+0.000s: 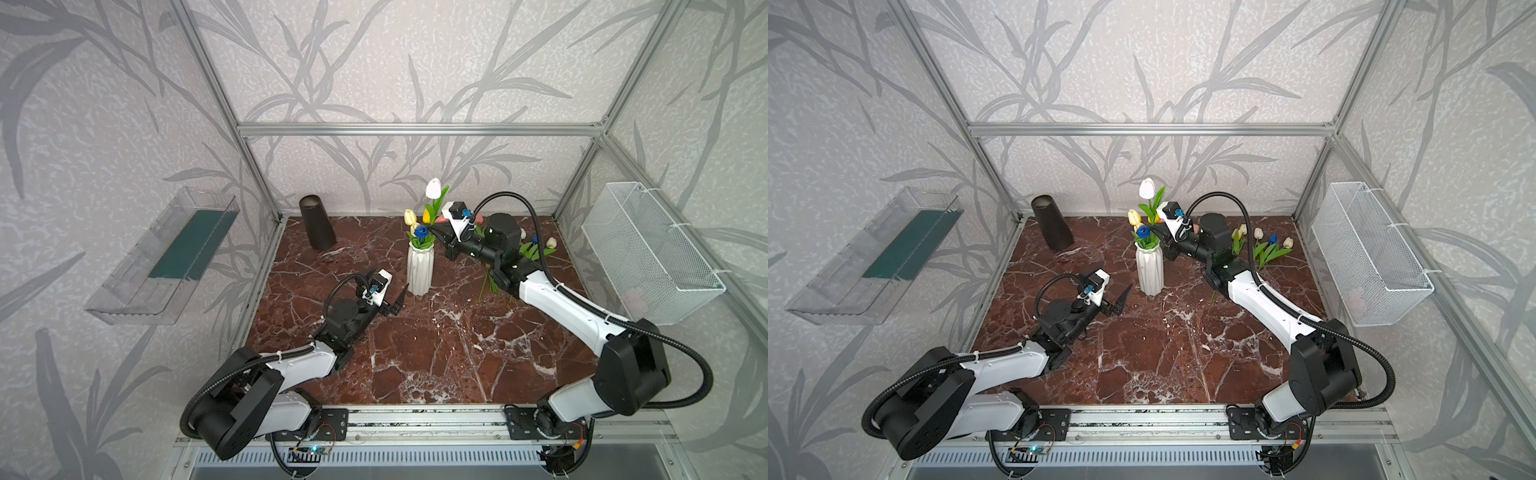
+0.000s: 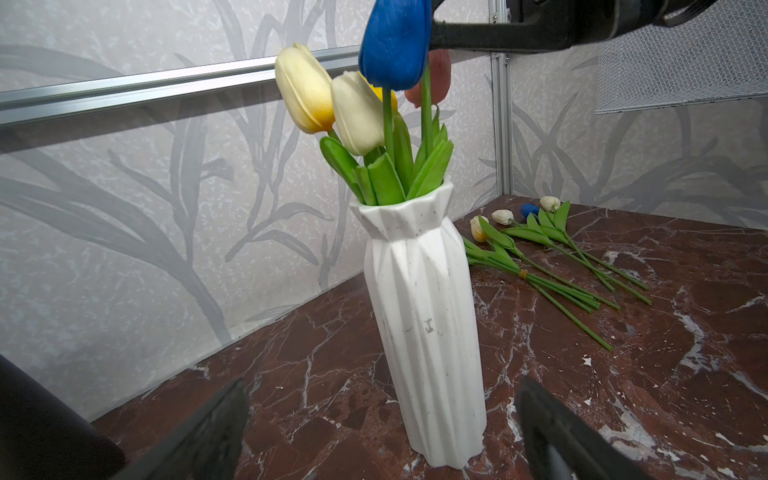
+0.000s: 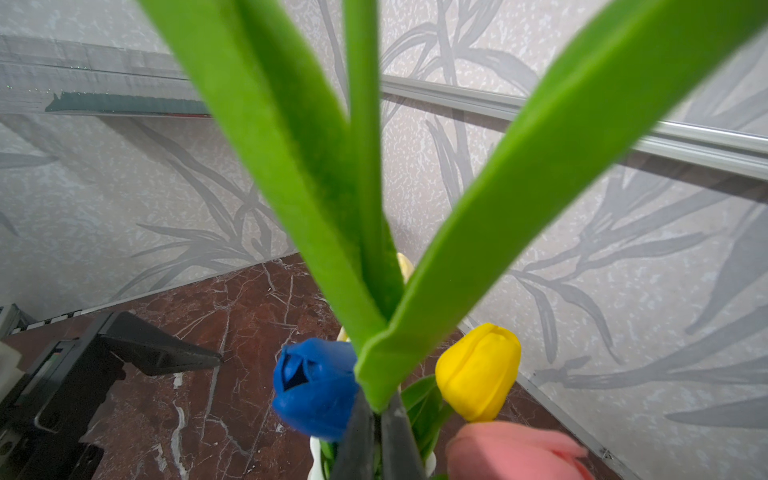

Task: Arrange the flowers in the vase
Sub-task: 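Lower the white tulip stem into the vase with the right gripper, then open the right gripper and release the white tulip in the vase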

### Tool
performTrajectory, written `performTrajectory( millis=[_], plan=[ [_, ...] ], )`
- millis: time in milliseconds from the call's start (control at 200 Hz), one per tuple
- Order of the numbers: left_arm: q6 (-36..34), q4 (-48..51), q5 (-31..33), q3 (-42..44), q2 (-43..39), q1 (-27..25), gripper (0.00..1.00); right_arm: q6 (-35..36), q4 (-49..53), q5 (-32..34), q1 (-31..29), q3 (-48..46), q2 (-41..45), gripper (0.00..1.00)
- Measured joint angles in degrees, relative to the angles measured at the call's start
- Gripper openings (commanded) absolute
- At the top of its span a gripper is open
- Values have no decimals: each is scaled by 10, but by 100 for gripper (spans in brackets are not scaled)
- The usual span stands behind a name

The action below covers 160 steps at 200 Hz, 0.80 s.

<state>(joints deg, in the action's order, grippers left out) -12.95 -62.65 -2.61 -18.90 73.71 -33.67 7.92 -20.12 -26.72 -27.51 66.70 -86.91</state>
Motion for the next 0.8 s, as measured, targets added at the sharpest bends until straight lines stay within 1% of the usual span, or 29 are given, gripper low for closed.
performTrajectory(
  millis=[350,415,555,695,720,760,800],
  plan=[
    [0,0,0,0,0,0,100,-4,-71,-12,0,-9,-46,0],
    [0,0,0,0,0,0,99,-4,-71,-19,0,-15,-47,0],
    [0,-5,0,0,4,0,99,-5,-37,-35,-2,-39,-56,0],
    [1,-15,0,0,16,0,100,-4,-39,-38,-3,-43,-55,0],
    [1,-17,0,0,18,0,99,-3,-39,-38,-3,-43,-56,3],
    [1,-19,0,0,21,0,99,-3,-39,-37,-3,-43,-56,12],
    [1,-21,0,0,24,0,99,-3,-39,-37,-3,-43,-56,14]
  ],
)
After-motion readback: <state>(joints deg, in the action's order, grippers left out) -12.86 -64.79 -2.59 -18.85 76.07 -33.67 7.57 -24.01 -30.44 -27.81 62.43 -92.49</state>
